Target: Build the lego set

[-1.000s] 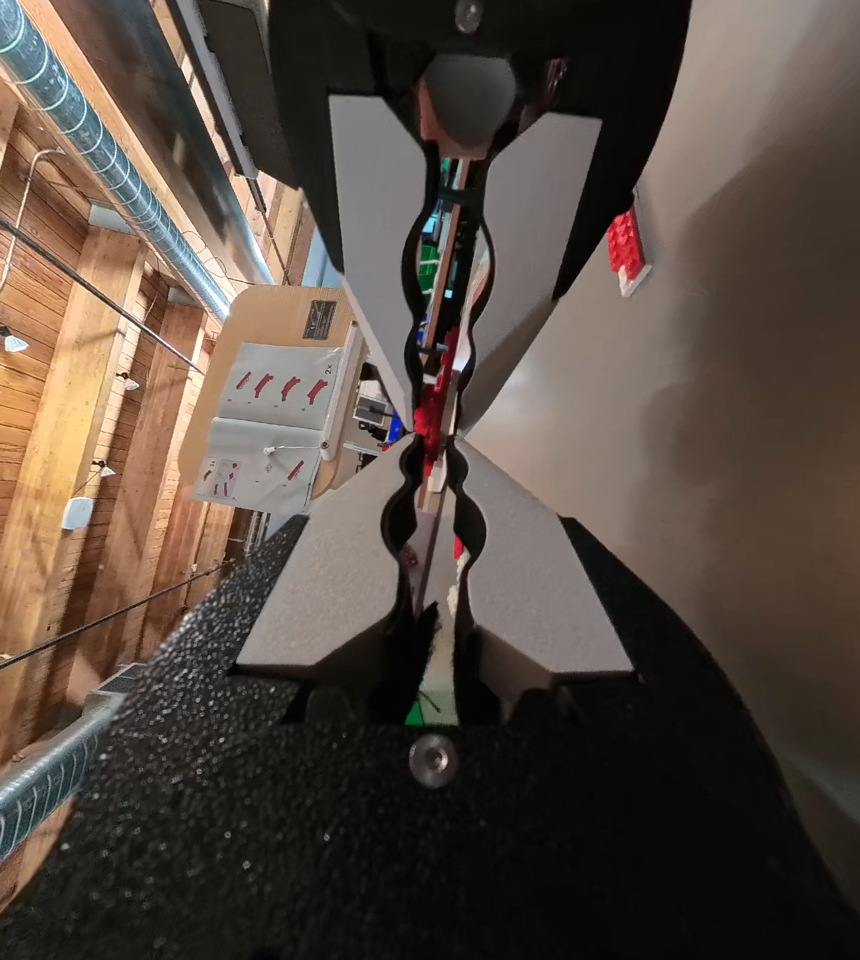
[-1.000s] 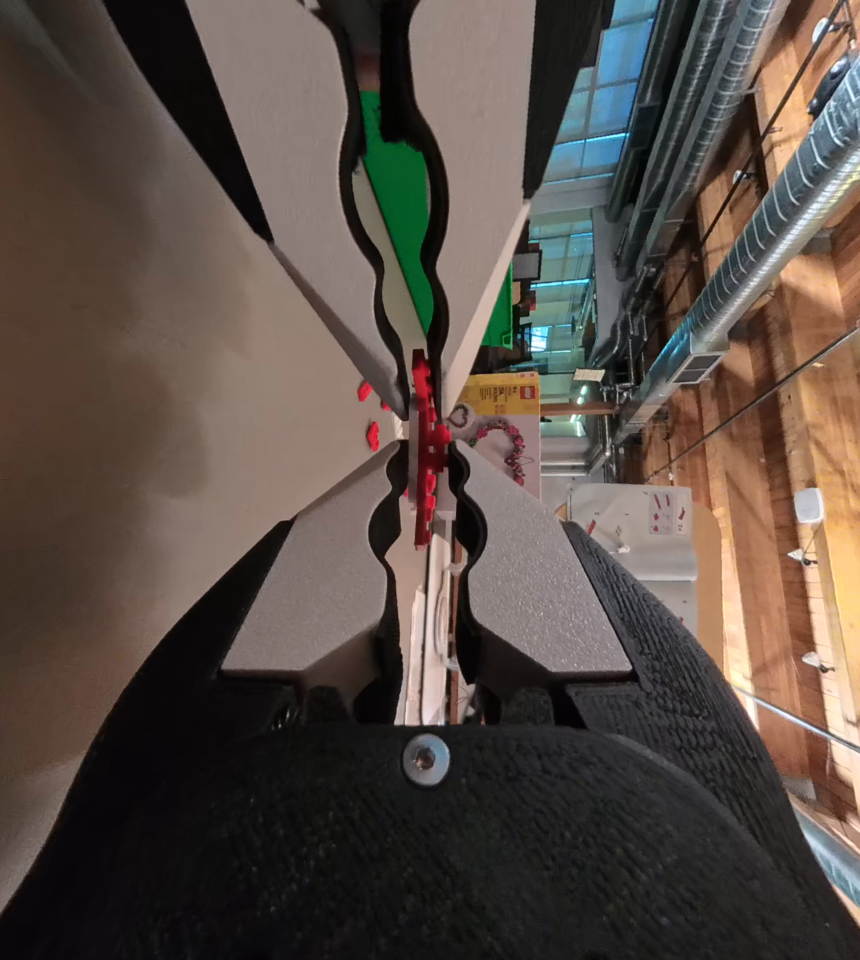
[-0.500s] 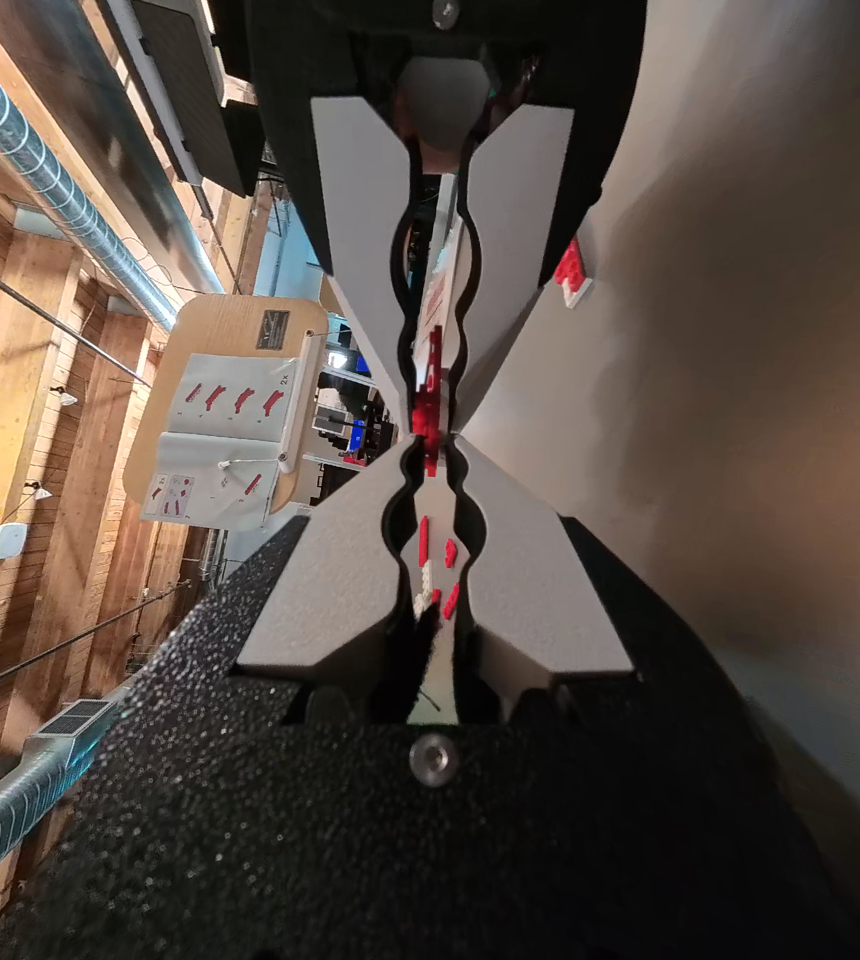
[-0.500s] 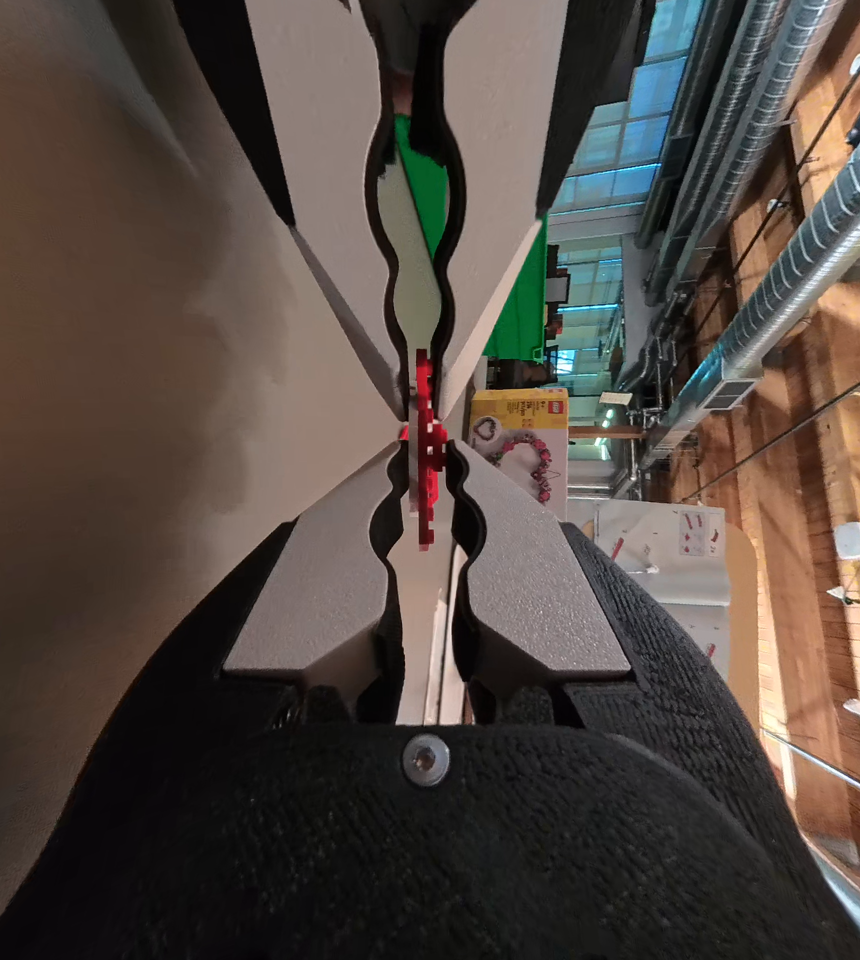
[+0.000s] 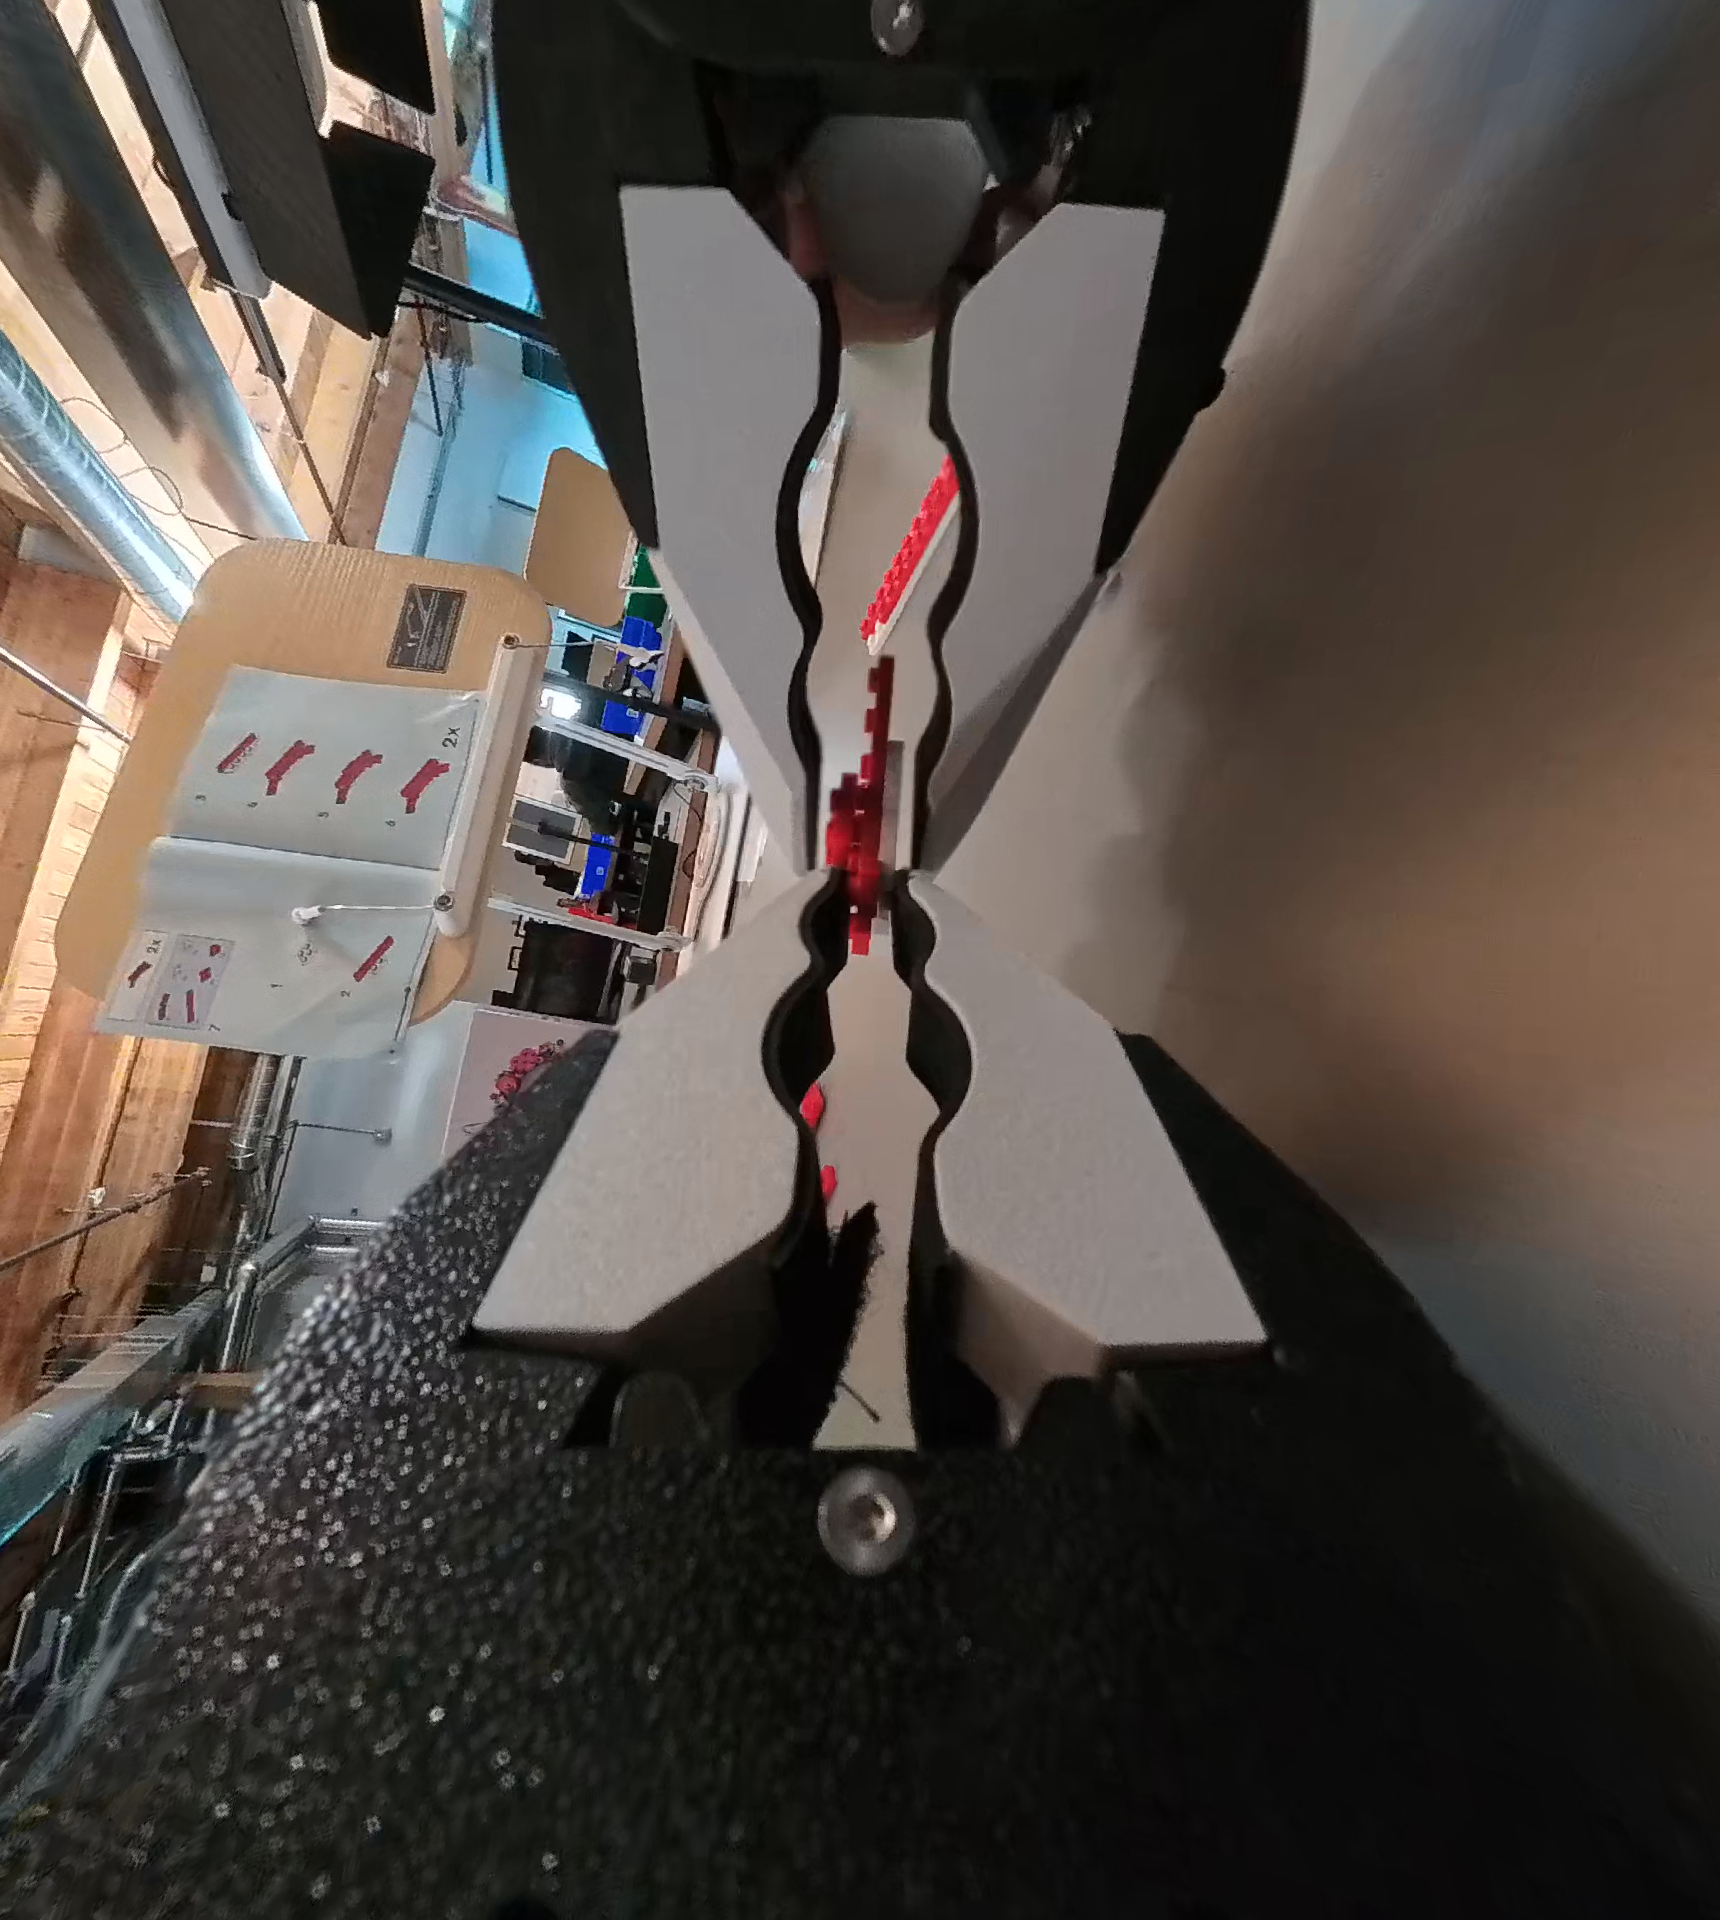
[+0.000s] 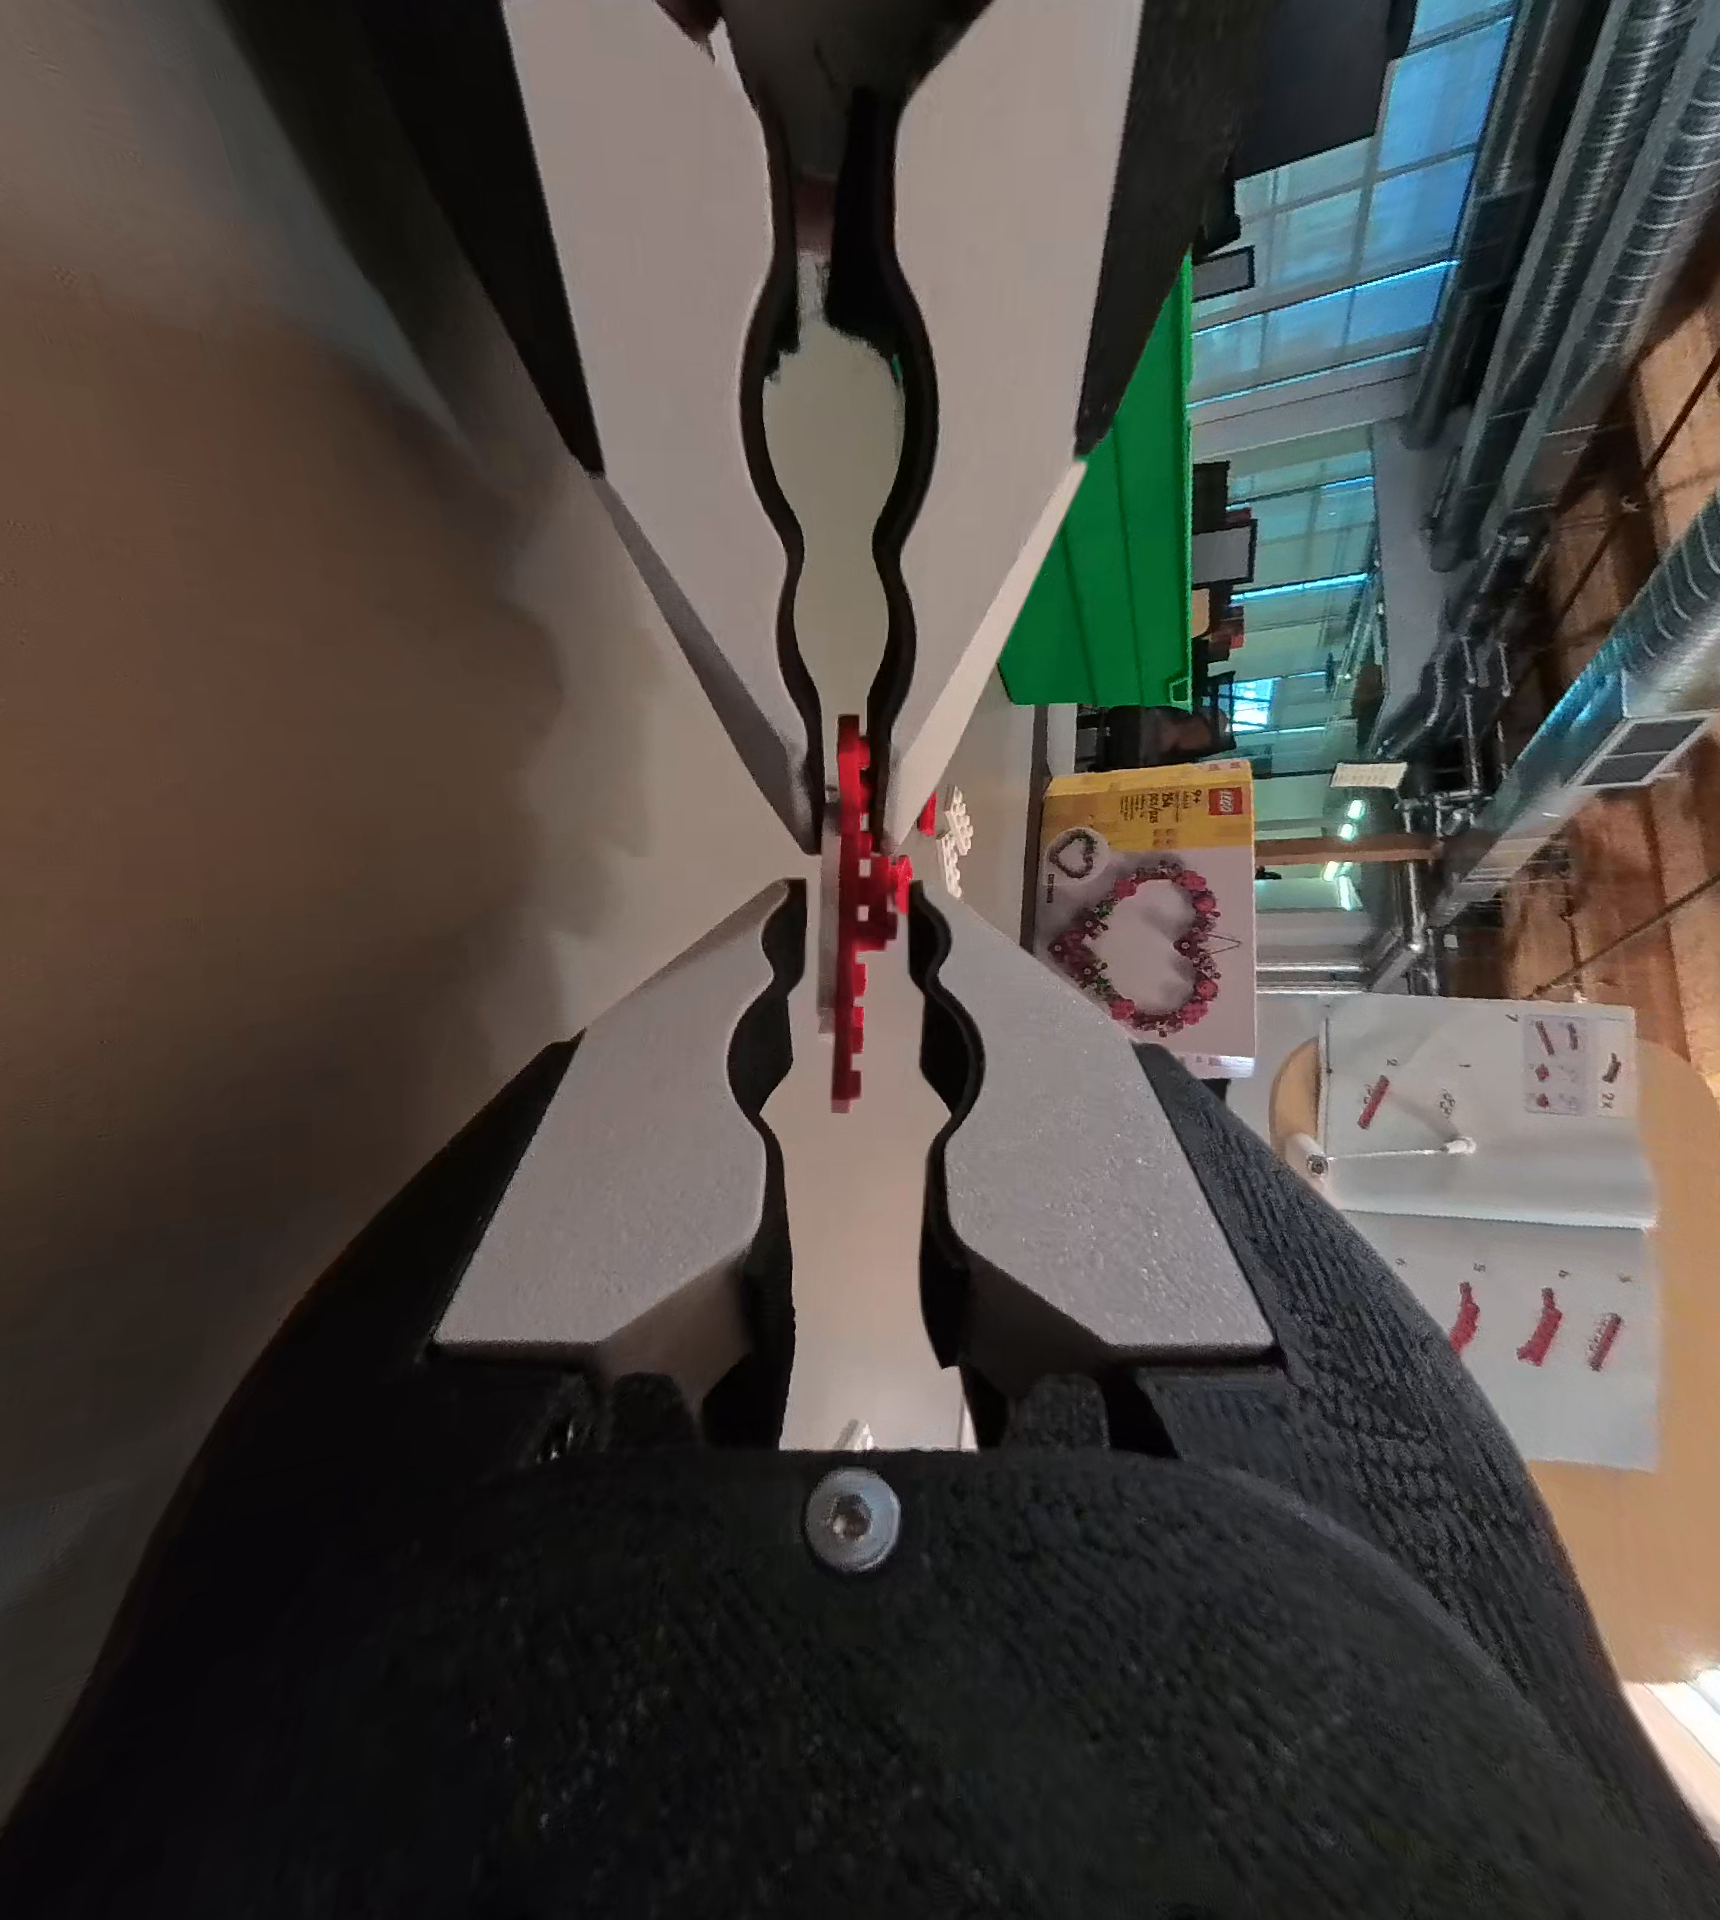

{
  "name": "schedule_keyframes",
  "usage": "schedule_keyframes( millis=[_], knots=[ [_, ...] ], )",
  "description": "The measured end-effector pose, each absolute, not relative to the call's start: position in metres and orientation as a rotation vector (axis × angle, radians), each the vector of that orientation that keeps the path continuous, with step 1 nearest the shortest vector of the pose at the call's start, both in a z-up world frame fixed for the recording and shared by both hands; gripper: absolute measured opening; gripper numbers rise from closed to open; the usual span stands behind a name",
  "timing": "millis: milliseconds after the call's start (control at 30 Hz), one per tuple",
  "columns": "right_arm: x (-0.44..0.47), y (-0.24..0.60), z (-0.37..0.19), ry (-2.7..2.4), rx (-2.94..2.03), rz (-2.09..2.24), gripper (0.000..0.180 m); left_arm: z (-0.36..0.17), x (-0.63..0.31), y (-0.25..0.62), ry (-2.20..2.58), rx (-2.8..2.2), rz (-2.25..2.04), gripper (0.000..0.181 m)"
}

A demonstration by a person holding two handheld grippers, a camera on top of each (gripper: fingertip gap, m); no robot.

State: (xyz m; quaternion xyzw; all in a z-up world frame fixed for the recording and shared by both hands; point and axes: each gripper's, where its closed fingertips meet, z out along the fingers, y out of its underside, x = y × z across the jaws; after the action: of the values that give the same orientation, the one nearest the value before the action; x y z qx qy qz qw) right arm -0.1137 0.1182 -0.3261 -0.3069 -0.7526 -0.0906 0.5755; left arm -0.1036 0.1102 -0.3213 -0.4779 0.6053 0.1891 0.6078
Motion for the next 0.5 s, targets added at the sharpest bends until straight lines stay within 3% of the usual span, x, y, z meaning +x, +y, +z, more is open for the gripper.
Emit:
schedule_keyframes(
  millis=[267,500],
  knots=[
    [-0.114,0.116,-0.326,-1.765,-0.71,-0.221,0.007,-0.32,-0.104,0.11,1.393,-1.101,0.43,0.006],
    [-0.108,0.112,-0.335,-1.833,-0.73,-0.127,0.019,-0.338,-0.107,0.112,1.476,-1.147,0.442,0.006]
  ],
)
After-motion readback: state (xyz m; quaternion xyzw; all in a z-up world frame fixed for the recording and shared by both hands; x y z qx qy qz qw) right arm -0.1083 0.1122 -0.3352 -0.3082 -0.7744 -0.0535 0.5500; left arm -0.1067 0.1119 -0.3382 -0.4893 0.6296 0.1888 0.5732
